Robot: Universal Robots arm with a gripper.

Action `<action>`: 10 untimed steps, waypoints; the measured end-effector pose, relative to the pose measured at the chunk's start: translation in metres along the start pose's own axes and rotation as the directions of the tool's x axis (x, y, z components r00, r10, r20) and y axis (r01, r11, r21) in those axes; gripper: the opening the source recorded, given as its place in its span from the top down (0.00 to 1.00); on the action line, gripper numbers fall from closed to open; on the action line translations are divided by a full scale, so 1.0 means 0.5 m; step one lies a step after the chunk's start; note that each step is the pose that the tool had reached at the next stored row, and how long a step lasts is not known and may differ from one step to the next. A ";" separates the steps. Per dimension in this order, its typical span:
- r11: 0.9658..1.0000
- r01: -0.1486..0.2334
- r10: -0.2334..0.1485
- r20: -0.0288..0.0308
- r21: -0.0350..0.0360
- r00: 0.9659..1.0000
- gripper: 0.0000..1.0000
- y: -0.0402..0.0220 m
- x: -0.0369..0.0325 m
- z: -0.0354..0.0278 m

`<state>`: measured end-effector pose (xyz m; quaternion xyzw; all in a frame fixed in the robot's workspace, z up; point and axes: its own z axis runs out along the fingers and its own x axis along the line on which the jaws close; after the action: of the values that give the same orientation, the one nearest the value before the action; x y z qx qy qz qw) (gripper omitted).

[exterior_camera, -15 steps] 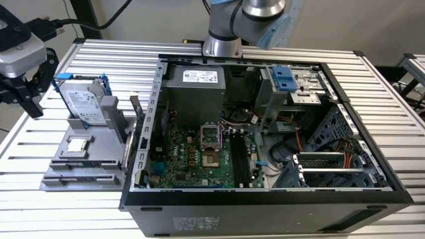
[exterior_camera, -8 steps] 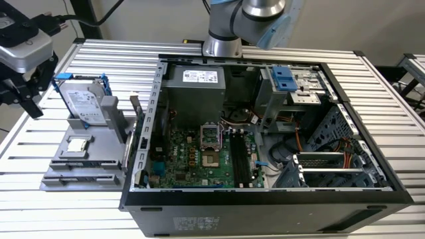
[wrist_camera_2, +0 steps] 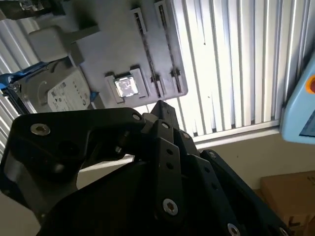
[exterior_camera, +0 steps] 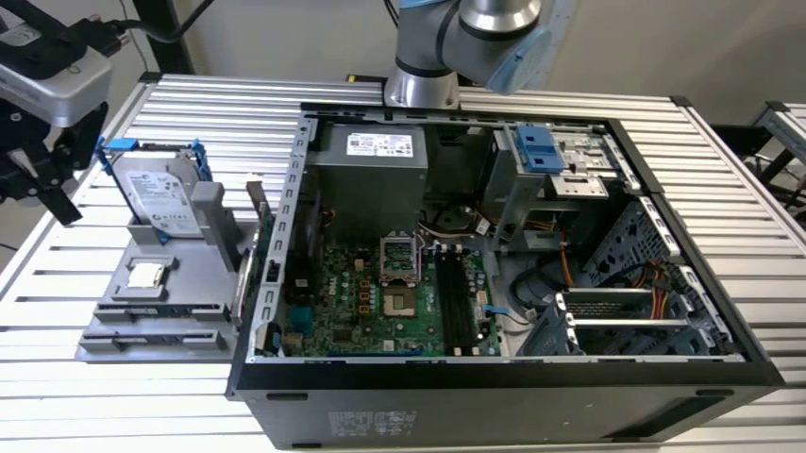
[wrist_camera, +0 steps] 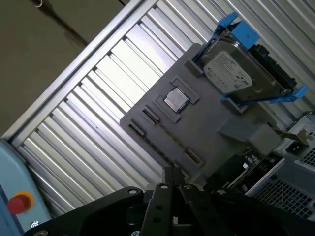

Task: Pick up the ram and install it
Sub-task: 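Pick up the ram and move it above insertion slot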

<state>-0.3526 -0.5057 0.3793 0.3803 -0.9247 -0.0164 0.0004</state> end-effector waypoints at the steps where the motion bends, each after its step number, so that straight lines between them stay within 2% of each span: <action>1: 1.000 0.016 -0.016 -0.001 0.000 1.000 1.00 0.000 0.000 0.000; 5: 0.997 0.081 -0.081 -0.004 0.001 0.997 1.00 0.000 0.000 0.000; 8: 0.991 0.135 -0.135 -0.006 0.000 0.991 1.00 0.000 0.000 0.000; 10: 0.985 0.171 -0.171 -0.007 -0.001 0.985 1.00 0.000 0.000 0.000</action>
<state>-0.3526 -0.5056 0.3793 0.4583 -0.8887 -0.0150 0.0022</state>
